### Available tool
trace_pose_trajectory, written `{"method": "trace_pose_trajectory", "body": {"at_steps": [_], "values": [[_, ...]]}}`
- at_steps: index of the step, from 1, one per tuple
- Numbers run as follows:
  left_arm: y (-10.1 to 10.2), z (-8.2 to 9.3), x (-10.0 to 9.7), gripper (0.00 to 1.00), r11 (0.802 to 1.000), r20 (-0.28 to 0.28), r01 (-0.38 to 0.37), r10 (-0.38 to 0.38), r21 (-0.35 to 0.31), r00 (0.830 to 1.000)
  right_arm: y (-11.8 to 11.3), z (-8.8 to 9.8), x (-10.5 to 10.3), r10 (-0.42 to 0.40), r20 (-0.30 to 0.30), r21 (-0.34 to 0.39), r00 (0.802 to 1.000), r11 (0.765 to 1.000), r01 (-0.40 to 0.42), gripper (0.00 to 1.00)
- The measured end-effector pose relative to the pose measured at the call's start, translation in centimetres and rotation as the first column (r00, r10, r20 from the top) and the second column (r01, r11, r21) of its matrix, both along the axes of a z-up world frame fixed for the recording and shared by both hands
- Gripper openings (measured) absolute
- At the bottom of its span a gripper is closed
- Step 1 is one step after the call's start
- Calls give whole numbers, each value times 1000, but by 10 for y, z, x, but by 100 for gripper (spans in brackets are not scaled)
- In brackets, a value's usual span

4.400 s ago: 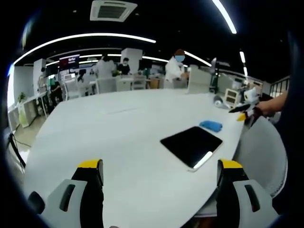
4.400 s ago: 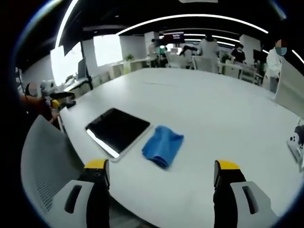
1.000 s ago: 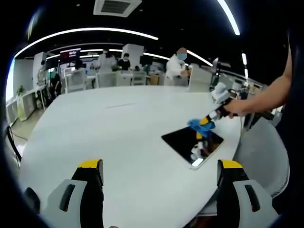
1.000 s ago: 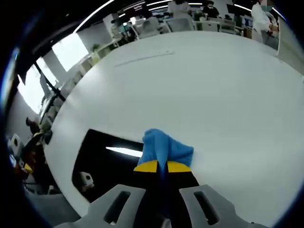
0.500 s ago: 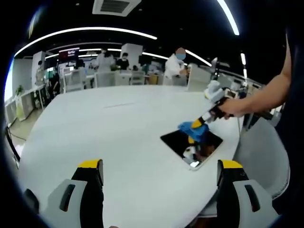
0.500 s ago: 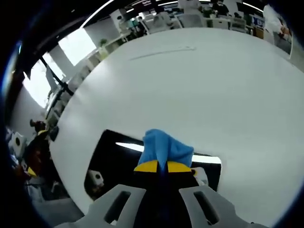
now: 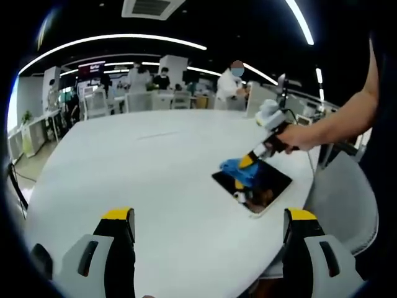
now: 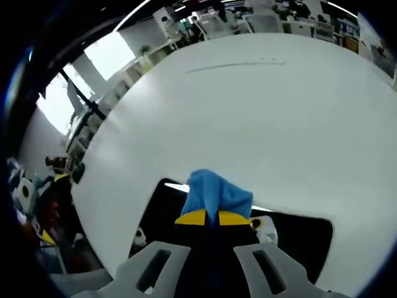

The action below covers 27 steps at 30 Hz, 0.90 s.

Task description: Wipe the mirror surface with the cleaning cloth until all visible marks leave the cleaned area.

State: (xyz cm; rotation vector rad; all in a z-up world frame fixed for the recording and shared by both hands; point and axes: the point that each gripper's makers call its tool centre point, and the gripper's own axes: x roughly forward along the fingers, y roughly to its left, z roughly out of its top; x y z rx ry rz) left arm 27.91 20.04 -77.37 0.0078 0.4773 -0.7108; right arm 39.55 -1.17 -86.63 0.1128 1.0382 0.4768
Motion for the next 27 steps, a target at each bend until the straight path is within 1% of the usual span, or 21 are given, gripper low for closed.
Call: {"method": "trace_pose_trajectory", "body": {"at_steps": [5, 8, 9, 10, 11, 12, 13, 14, 19, 21, 23, 27], "values": [[3, 1, 1, 100, 1000, 0, -12, 12, -4, 1000, 29, 0, 5, 25, -2, 33, 1000, 999, -24, 0], [5, 1, 0, 100, 1000, -2, -22, 22, -7, 1000, 40, 1, 6, 26, -5, 52, 1000, 998, -26, 0], [5, 0, -1, 100, 1000, -2, -23, 23, -6, 1000, 43, 0, 7, 30, -6, 46, 1000, 999, -29, 0], [5, 0, -2, 100, 1000, -4, -24, 24, -6, 1000, 47, 0, 8, 72, 10, 18, 997, 997, -72, 0], [5, -1, -2, 100, 1000, -6, -25, 25, -5, 1000, 54, 1, 7, 85, 11, 19, 996, 996, -85, 0], [5, -1, -2, 100, 1000, -7, -27, 27, -4, 1000, 56, 0, 8, 102, 17, 2, 995, 995, -102, 0], [6, -1, -2, 100, 1000, -7, -28, 28, -4, 1000, 57, 1, 10, 79, 4, -2, 997, 997, -79, 0], [6, -1, -1, 100, 999, -4, -33, 33, -6, 999, 57, 0, 10, 49, -16, 11, 999, 999, -49, 0], [5, -3, -2, 100, 999, -6, -40, 40, -6, 999, 54, 0, 8, 66, 3, 8, 998, 998, -66, 0], [3, -1, -2, 100, 999, -3, -39, 39, -8, 999, 54, 0, 5, 39, -19, 31, 999, 999, -39, 0], [2, 1, -1, 100, 999, 2, -43, 44, -12, 999, 55, 0, 1, 43, -20, 31, 999, 999, -42, 0], [0, 1, -2, 100, 999, 4, -47, 47, -13, 999, 58, 0, -15, 61, -30, 34, 998, 998, -60, 0]]}}
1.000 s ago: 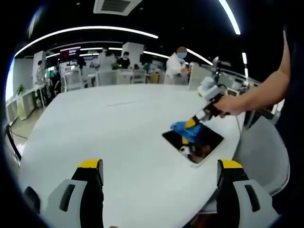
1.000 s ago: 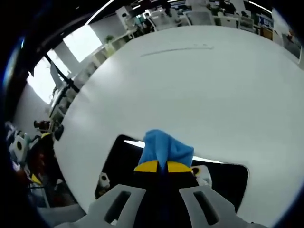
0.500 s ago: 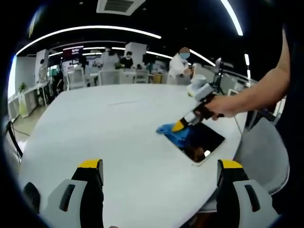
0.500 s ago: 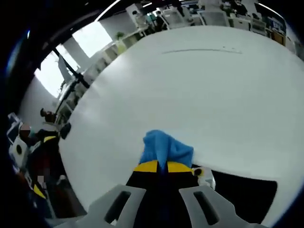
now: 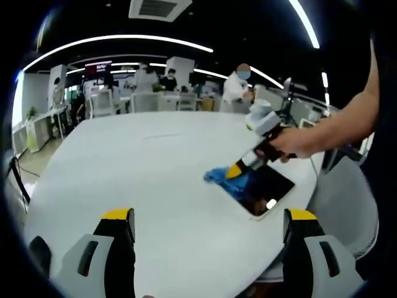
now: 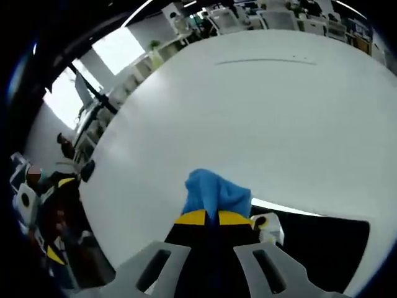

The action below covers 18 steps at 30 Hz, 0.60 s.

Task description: Wipe the mirror surface with the cleaning cloth until all visible marks leave the cleaned area.

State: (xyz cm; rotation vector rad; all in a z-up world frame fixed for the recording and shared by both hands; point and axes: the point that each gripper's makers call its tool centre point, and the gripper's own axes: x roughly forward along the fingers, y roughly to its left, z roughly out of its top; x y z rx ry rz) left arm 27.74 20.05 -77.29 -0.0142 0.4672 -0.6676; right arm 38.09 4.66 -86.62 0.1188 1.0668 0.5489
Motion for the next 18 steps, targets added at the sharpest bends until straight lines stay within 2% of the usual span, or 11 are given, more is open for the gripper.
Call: {"method": "trace_pose_trajectory", "body": {"at_steps": [4, 7, 9, 18], "values": [[-1, 1, -1, 100, 1000, 2, -3, 3, -1, 1000, 2, 0, -12, 16, -2, 7, 1000, 1000, -16, 0], [-4, 2, -2, 100, 1000, 5, 0, 0, 0, 1000, 5, 0, -25, 20, -44, 23, 999, 1000, -19, 0], [-5, 2, -2, 100, 1000, 6, 0, 0, 1, 1000, 7, 1, -30, 36, -40, 20, 999, 999, -35, 0], [-9, 7, -3, 100, 1000, 14, 4, -4, 0, 1000, 2, 0, -28, 61, -17, 2, 998, 998, -61, 0]]}}
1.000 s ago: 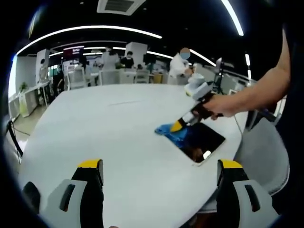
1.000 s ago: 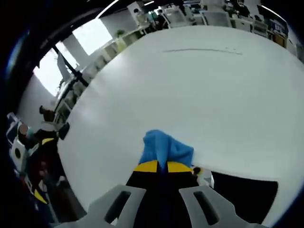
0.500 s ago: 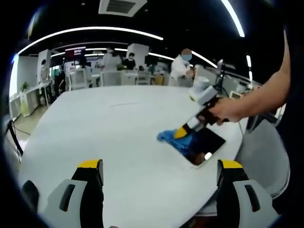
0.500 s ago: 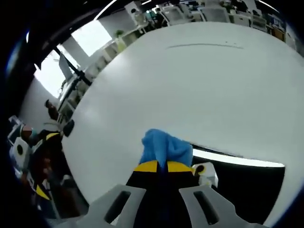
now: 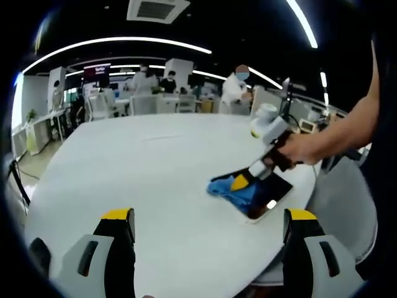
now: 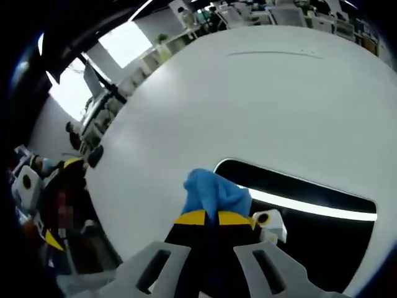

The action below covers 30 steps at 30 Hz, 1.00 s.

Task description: Wipe the mirror surface with the cleaning cloth until all visible marks leave the cleaned area.

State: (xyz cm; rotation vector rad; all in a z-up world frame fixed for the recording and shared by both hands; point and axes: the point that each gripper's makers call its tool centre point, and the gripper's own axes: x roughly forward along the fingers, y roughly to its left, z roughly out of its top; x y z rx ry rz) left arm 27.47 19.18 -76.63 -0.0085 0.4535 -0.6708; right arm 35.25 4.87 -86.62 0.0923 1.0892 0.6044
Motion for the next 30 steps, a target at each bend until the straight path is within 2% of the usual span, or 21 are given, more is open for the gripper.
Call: {"method": "trace_pose_trajectory", "body": {"at_steps": [10, 12, 30], "values": [[-4, 1, 0, 100, 1000, 2, 12, -12, -1, 1000, -54, 0, -3, -24, 24, -19, 999, 1000, 25, 0], [-5, 0, 0, 100, 1000, 1, 17, -17, 2, 1000, -70, 0, -3, -44, 23, -23, 999, 999, 44, 0], [-13, 3, 4, 100, 999, 7, 35, -35, -3, 999, -165, -1, -9, -144, 13, -71, 990, 987, 144, 0]]}}
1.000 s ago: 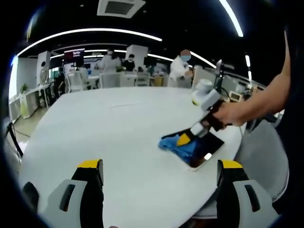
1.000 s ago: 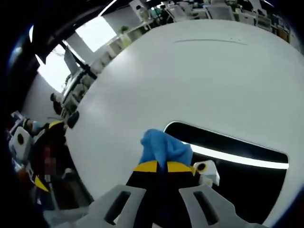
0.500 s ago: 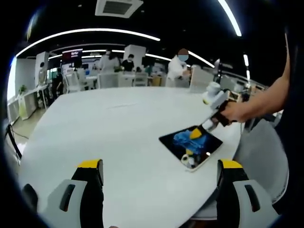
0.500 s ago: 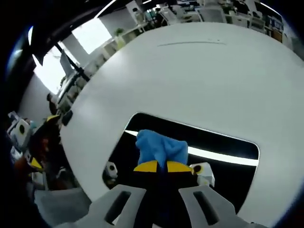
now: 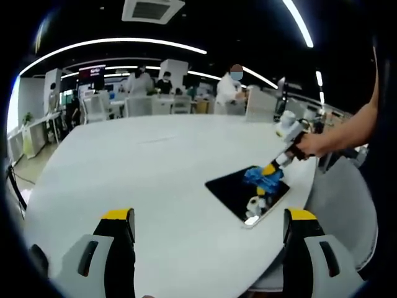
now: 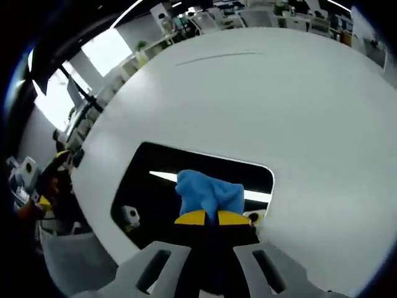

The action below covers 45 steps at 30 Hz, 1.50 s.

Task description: Wipe the mirror surface with the cleaning cloth until all visible marks leave the cleaned area.

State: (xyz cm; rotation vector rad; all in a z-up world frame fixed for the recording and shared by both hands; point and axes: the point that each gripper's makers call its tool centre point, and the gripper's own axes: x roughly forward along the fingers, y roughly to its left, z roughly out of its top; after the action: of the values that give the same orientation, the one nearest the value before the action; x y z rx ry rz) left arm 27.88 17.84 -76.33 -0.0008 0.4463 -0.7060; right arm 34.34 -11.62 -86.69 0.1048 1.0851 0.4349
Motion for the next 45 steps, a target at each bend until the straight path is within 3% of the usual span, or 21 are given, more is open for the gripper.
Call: {"method": "trace_pose_trajectory", "body": {"at_steps": [13, 21, 37, 45], "values": [[-5, 0, 2, 100, 1000, 2, 5, -4, -4, 1000, -39, -1, -4, -67, -9, -34, 998, 997, 66, 0], [-8, -1, 3, 100, 1000, 1, 16, -16, -3, 1000, -36, -2, -8, -68, 2, -51, 998, 996, 68, 0], [-11, -3, 4, 100, 1000, 3, 18, -18, -15, 1000, -32, -2, -58, -81, -43, -50, 996, 996, 79, 0], [-9, -5, 1, 100, 1000, -2, 18, -18, -12, 1000, -31, -2, -58, -101, -49, -46, 994, 994, 99, 0]]}}
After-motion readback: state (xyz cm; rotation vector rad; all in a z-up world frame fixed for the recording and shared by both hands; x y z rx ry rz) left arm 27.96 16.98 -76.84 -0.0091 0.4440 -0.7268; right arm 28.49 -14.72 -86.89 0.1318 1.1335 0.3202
